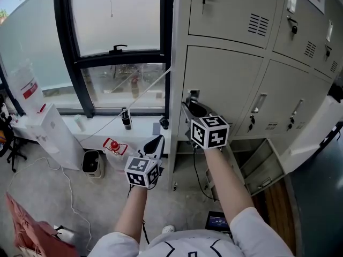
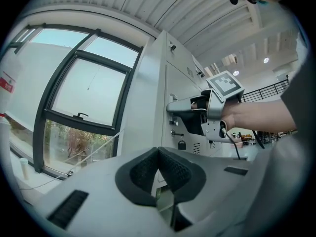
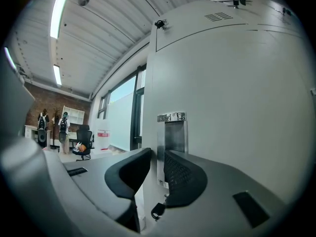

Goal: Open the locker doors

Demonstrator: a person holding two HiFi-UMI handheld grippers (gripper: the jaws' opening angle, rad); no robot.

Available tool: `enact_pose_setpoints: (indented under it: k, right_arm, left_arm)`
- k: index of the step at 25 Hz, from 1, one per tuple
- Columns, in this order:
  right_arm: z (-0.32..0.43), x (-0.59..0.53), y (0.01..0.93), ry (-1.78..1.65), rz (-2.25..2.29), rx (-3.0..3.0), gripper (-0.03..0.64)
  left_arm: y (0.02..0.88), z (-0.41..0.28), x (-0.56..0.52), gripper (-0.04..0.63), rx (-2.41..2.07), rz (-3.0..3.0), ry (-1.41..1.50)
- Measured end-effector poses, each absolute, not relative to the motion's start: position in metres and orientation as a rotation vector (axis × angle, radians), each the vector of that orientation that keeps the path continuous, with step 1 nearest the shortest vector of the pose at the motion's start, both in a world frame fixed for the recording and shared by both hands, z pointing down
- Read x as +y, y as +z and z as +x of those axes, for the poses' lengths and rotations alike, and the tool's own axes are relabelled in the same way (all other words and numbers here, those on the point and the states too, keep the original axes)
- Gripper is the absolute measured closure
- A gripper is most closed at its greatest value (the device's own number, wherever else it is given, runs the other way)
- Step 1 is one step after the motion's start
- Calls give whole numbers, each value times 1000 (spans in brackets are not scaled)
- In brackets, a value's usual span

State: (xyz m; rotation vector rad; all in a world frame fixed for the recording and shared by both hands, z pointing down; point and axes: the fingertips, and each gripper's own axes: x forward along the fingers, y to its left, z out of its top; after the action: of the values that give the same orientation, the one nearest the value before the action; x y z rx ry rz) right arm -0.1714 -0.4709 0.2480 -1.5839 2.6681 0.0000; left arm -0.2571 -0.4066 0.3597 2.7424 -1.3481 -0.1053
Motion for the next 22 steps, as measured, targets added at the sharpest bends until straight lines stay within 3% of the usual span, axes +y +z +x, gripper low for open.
enact_pose_setpoints:
  k: [22]
  right_arm:
    - [-146,-354,247,20,-1355,2808,509]
  left_arm:
    - [317,-208,-332,578,-1396,2805,-135]
